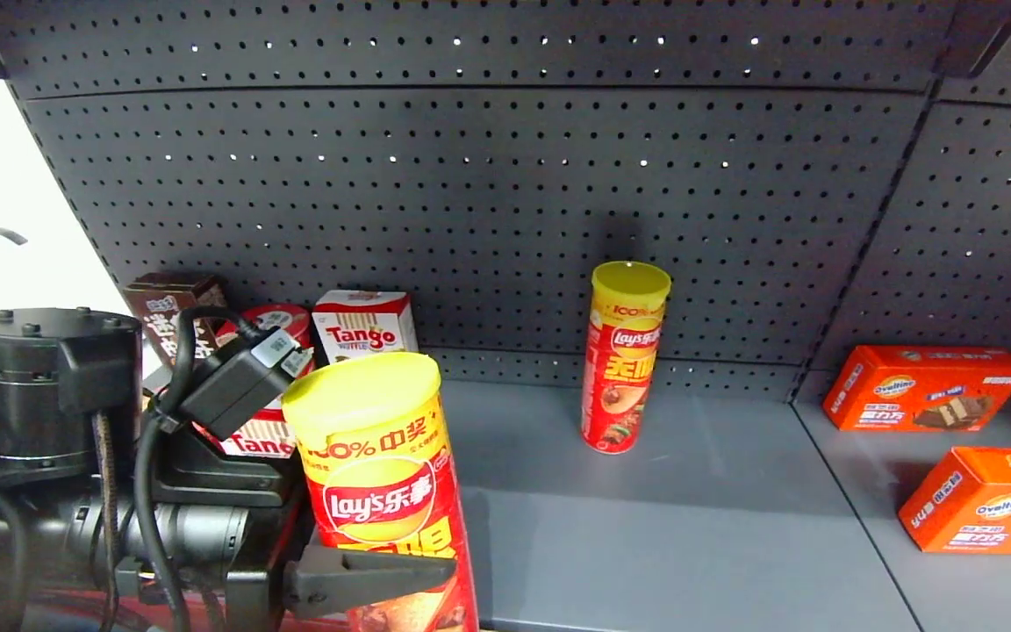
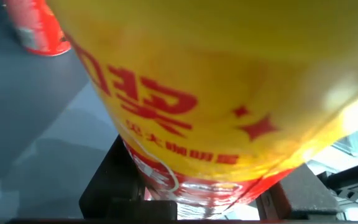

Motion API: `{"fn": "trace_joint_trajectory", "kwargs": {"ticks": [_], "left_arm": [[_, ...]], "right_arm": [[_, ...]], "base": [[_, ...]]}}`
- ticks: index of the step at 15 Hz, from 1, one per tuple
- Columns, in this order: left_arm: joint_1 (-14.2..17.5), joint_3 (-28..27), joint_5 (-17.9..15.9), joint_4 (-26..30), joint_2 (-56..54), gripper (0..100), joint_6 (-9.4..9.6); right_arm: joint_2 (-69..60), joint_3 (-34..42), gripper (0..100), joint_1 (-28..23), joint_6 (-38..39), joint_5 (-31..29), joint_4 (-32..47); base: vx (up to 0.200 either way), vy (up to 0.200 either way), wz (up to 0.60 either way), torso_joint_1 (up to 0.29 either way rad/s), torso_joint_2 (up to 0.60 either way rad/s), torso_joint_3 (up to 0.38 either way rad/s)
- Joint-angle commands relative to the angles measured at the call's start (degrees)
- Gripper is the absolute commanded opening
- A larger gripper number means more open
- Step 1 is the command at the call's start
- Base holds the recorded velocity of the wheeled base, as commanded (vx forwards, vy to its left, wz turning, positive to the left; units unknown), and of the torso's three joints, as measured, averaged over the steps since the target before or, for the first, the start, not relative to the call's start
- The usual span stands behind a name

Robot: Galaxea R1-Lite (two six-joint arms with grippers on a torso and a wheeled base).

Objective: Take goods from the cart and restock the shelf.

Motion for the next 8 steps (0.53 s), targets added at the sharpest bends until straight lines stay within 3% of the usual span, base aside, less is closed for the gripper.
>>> {"fn": "trace_joint_trajectory", "kwargs": {"ticks": [1,7,8], "left_arm": [[0.01,0.00,0.03,-0.06,-0.04,0,-0.01],[0.18,0.00,0.03,-0.06,0.14,0,-0.01],[0.18,0.09,0.03,-0.06,0.14,0,-0.01]], "right_arm": [[0.02,0.00,100,0.00,0.06,0.02,-0.02],[0.02,0.00,100,0.00,0.06,0.02,-0.02],[0.02,0.00,100,0.00,0.06,0.02,-0.02]], "base": [[0.000,0.000,0.00,0.000,0.00,0.000],[0.000,0.000,0.00,0.000,0.00,0.000],[0.000,0.000,-0.60,0.002,0.00,-0.007]]}}
